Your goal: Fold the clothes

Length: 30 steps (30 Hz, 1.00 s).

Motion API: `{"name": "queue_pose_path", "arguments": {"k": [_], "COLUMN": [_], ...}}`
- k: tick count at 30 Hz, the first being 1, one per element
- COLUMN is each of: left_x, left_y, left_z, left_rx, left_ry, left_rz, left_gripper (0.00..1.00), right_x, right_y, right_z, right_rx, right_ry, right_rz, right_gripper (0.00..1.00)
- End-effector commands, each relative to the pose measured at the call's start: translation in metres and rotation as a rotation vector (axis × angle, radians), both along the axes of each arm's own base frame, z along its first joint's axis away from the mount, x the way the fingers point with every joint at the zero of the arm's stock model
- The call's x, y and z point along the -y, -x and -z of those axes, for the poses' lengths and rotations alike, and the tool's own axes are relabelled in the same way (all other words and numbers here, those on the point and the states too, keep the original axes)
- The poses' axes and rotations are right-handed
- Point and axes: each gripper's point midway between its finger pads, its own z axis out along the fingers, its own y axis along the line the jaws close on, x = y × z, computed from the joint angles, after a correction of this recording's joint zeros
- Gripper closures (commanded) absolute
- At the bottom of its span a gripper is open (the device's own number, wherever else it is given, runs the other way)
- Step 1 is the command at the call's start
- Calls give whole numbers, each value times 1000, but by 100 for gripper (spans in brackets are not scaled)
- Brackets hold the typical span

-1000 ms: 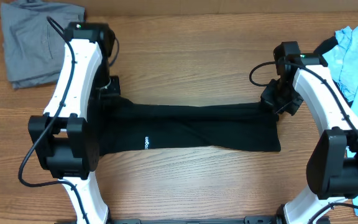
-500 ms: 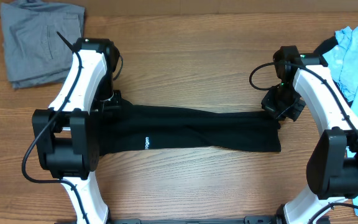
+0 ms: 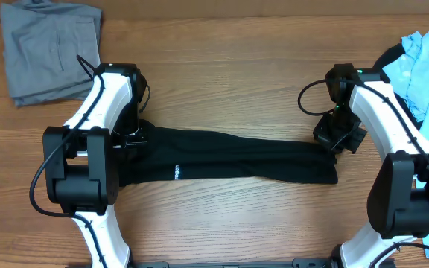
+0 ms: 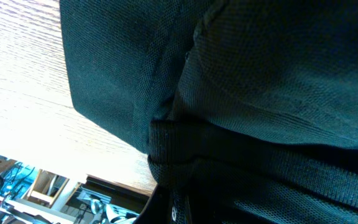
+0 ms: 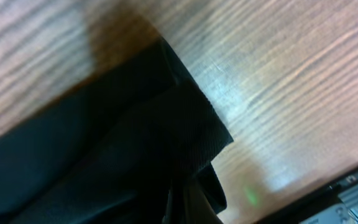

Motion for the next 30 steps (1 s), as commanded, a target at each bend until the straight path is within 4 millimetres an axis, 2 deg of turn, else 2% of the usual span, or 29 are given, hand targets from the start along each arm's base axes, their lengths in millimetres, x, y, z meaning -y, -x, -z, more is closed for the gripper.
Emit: {"name": "queue_pose_path", "arguments": {"k": [1, 9, 11, 13, 14, 15, 16, 18, 23, 27, 30], "left_x": [-4, -5, -5, -5, -5, -6, -6, -6, -5, -4, -2], "left_y": [2, 16, 21, 25, 26, 27, 28, 27, 15, 1, -13], "left_z": [-6, 0, 3, 7, 9, 11, 12, 13, 9, -11, -30], "left_rx": [18, -30, -45, -56, -58, -59, -60, -54, -15, 19, 62], "left_ry": [-29, -30, -31, -32, -32, -32, -32, -32, -32, -32, -33], "left_rz": [-8, -8, -8, -8, -8, -8, -8, -8, -16, -20, -31], "left_gripper": [96, 94, 91, 83, 79, 75, 65, 57, 57, 58, 57], "right_x": [4, 1, 1, 2, 2, 2, 3, 4, 3, 2, -6], "right_y": [6, 22, 24, 26, 27, 27, 26, 26, 17, 5, -4], "right_z": [-7, 8, 10, 12, 12, 12, 12, 12, 9, 2, -2], "right_rx": [5, -48, -54, -59, -60, -60, -60, -56, -26, 14, 42], "right_ry": [32, 34, 35, 35, 35, 37, 42, 46, 44, 41, -13], "right_rz": [-13, -27, -27, -27, -28, -28, -30, -31, -32, -31, -60], "right_gripper": [96, 96, 88, 69, 49, 35, 5, 0, 0, 0, 0]}}
